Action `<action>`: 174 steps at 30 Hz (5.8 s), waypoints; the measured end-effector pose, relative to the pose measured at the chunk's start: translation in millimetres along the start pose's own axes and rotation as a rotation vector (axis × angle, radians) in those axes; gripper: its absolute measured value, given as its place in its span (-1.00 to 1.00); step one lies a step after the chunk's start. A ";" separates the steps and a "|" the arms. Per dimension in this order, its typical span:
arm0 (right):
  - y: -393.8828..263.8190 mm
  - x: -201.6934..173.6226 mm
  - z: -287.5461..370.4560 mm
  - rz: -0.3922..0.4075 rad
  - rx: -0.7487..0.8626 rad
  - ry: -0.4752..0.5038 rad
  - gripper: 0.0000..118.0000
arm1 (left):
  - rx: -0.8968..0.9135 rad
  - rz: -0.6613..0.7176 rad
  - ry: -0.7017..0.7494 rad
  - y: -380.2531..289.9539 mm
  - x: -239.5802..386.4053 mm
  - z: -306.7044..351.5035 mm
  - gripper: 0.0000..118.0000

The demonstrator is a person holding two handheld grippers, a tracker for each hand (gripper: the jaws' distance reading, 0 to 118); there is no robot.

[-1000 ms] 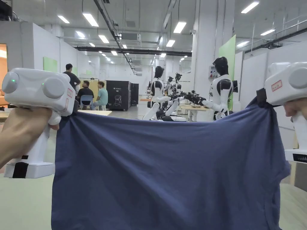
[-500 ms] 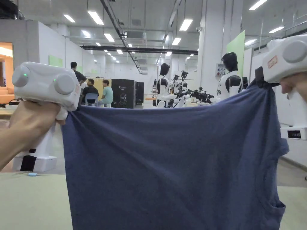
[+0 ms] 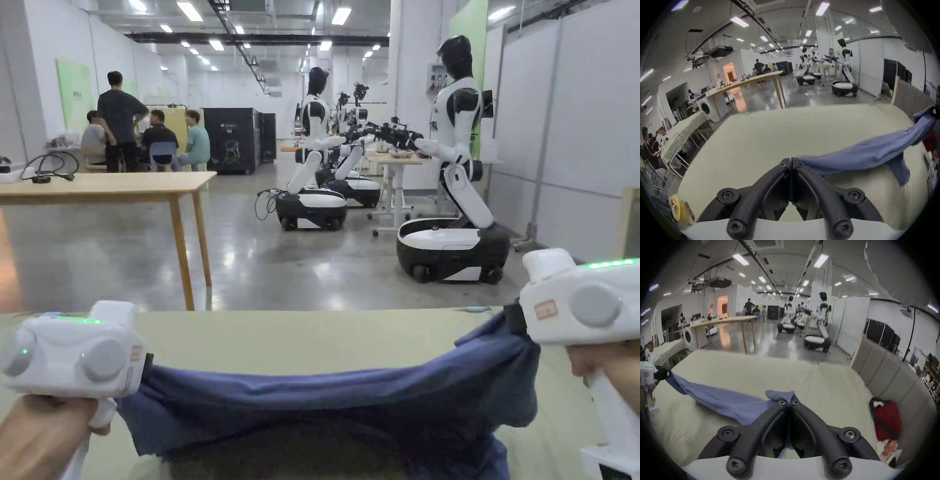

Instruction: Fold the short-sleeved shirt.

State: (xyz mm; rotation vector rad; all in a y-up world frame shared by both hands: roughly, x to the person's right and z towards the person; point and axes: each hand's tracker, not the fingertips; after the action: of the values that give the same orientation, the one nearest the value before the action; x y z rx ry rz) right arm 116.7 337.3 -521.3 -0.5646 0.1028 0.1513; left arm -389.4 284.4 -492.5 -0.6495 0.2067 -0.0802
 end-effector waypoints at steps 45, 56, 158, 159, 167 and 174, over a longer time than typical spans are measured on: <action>-344.9 6.0 236.8 -0.297 -0.138 0.070 1.00 | -0.159 0.128 -0.189 -323.6 -74.6 226.3 0.81; -344.3 4.4 251.5 -0.280 -0.071 0.009 -1.00 | -0.091 0.212 -0.155 -313.9 -79.1 254.2 -1.00; -280.7 39.5 100.9 -0.220 -0.290 0.018 -0.97 | -0.363 0.145 -0.138 -224.7 -18.8 58.4 -0.53; -280.5 42.0 99.6 -0.222 -0.286 0.017 -0.72 | -0.342 0.118 -0.138 -222.7 -17.4 62.2 -0.76; -247.9 38.4 57.4 -0.191 -0.379 0.030 0.93 | -0.331 0.114 -0.173 -212.9 -16.5 72.9 -0.84; -267.4 26.1 55.2 -0.218 -0.375 0.072 -0.87 | -0.347 0.119 -0.176 -214.2 -15.5 72.7 -0.84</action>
State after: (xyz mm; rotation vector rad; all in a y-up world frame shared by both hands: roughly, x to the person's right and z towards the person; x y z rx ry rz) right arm 191.1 147.0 -338.3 -0.9505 0.0822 -0.0653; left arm -390.9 159.4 -303.3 -0.9832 0.0882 0.1298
